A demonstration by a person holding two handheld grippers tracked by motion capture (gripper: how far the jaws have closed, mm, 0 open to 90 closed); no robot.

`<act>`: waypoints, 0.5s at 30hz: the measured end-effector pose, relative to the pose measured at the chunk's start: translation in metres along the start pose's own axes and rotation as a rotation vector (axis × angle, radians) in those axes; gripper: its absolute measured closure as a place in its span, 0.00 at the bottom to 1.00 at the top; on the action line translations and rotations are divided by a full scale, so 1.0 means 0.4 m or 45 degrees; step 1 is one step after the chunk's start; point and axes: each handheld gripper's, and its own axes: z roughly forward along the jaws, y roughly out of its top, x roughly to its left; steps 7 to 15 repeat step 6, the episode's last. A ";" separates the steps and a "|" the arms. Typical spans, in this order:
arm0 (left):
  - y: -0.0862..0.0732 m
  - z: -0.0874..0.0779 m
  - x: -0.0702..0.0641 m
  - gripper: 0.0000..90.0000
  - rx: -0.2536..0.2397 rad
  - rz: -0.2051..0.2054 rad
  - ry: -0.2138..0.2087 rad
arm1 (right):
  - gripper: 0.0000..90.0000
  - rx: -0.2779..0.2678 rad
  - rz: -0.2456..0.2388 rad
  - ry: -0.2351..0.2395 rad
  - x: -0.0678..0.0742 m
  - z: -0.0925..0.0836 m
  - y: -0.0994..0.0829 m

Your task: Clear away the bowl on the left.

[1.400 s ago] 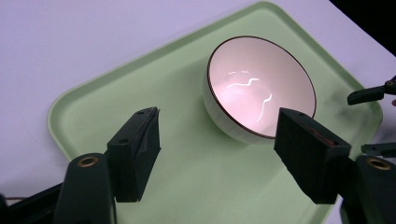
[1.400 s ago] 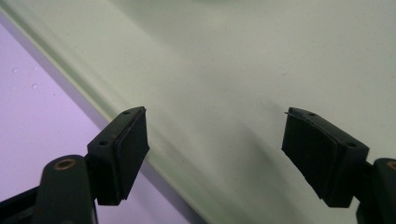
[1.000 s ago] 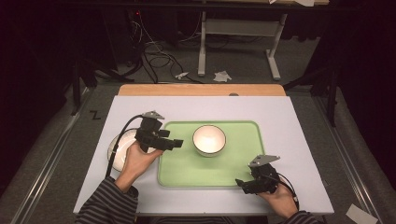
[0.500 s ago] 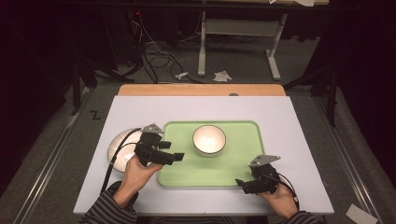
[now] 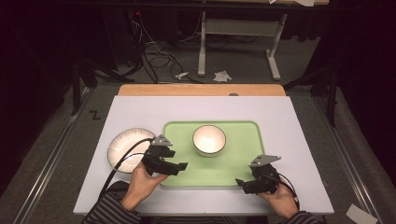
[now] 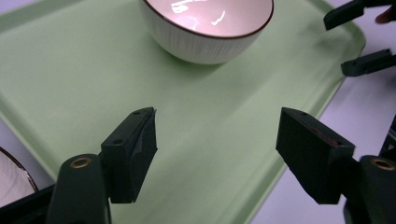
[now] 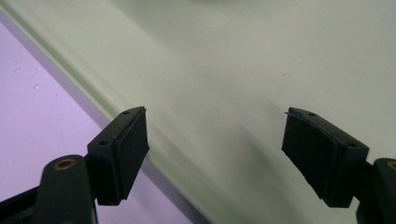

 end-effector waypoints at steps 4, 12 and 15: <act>0.001 -0.001 0.007 0.33 -0.002 -0.014 -0.003 | 0.27 0.000 -0.008 -0.001 0.001 0.000 0.000; 0.001 0.000 0.008 0.34 0.002 -0.012 -0.007 | 0.27 0.000 -0.006 0.002 0.000 0.001 0.000; 0.001 0.000 0.008 0.34 0.002 -0.012 -0.007 | 0.27 0.000 -0.006 0.002 0.000 0.001 0.000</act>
